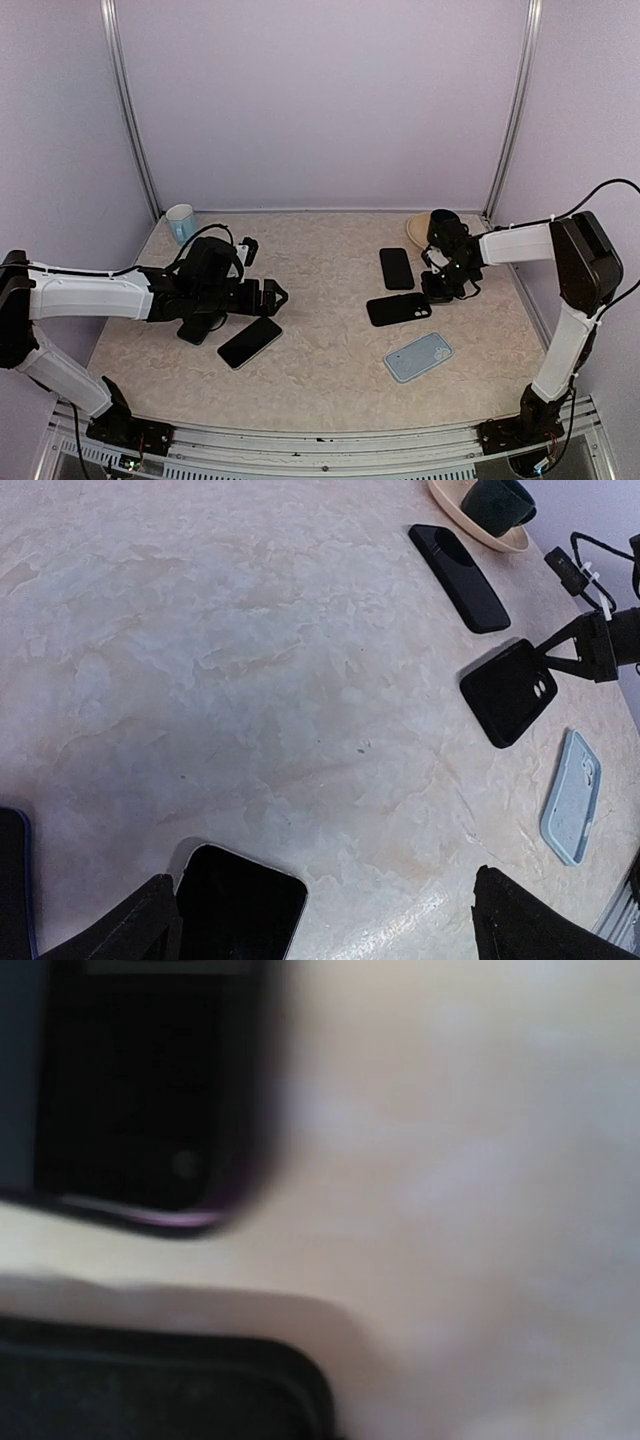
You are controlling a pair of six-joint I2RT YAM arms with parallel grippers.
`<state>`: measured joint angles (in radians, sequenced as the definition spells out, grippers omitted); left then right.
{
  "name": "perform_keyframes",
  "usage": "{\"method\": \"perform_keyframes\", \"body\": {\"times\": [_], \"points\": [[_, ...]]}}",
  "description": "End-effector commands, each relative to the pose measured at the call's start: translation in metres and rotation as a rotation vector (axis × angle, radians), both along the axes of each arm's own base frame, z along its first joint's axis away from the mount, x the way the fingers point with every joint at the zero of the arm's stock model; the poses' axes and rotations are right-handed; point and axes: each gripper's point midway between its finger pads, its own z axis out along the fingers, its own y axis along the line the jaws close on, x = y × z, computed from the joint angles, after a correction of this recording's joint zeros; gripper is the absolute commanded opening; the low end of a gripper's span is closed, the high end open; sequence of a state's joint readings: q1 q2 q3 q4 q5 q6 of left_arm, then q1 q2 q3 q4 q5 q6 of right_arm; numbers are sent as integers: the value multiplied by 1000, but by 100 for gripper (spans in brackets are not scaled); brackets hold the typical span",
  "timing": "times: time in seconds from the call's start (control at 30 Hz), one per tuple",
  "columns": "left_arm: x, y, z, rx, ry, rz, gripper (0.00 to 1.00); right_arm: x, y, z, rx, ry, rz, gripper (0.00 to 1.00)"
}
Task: Put the phone into the phone case
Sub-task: Adjust the phone case at the center of the board.
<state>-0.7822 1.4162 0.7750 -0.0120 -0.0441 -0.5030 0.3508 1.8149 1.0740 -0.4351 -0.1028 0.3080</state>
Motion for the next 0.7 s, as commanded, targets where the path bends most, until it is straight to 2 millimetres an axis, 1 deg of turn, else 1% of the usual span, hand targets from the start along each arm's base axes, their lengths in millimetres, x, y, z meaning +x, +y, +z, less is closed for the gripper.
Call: {"method": "perform_keyframes", "body": {"times": [0.0,0.17,0.23,0.3,0.4,0.53,0.6,0.67], "points": [[-3,7,-5,80,1,-18,99,-6,33,-2,38,23,77,8],[-9,16,-11,116,7,-34,99,-1,34,12,32,-2,90,31],[-13,17,-11,127,8,-56,99,0,33,20,27,-15,96,42],[-18,18,-13,137,13,-77,99,1,33,29,26,-35,103,57],[-23,17,-19,169,27,-125,99,3,32,42,26,-63,116,72],[-27,18,-31,243,54,-179,99,1,35,53,41,-82,138,80],[-28,19,-38,282,69,-202,99,-1,36,56,53,-90,151,82],[-32,13,-40,289,81,-256,99,-4,38,60,67,-100,166,84]]}}
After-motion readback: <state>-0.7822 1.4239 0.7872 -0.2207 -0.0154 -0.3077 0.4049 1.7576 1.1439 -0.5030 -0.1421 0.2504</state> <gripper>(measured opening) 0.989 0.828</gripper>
